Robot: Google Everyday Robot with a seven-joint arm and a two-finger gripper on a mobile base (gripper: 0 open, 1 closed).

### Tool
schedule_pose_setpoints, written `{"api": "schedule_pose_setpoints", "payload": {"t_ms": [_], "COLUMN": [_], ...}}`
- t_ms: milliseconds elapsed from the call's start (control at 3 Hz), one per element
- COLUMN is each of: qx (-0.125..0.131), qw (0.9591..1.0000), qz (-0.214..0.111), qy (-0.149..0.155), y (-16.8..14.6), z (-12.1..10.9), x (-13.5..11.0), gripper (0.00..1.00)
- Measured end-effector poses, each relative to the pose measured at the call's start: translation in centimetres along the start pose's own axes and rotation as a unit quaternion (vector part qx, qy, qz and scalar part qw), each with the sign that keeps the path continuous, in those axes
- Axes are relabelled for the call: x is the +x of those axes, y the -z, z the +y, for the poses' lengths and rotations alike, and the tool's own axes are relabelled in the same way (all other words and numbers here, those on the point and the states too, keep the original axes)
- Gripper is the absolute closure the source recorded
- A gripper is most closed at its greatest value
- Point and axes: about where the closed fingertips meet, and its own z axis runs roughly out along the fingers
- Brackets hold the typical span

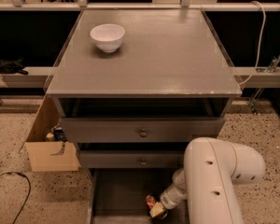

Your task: Place coke can into bottom drawer

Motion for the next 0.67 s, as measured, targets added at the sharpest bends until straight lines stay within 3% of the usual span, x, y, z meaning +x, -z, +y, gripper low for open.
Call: {"api": "schedule_pose_setpoints", "payload": {"t_ms": [333, 667], "qx": [0.0, 0.0], "qw": [1.0, 1.0], "qz": [0.0, 0.0], "qy": [0.0, 0.0], "y": [-0.02, -0.02], "z": [0.01, 0.01], "x": [0.01, 0.01], "gripper": [0.0, 0.0]}}
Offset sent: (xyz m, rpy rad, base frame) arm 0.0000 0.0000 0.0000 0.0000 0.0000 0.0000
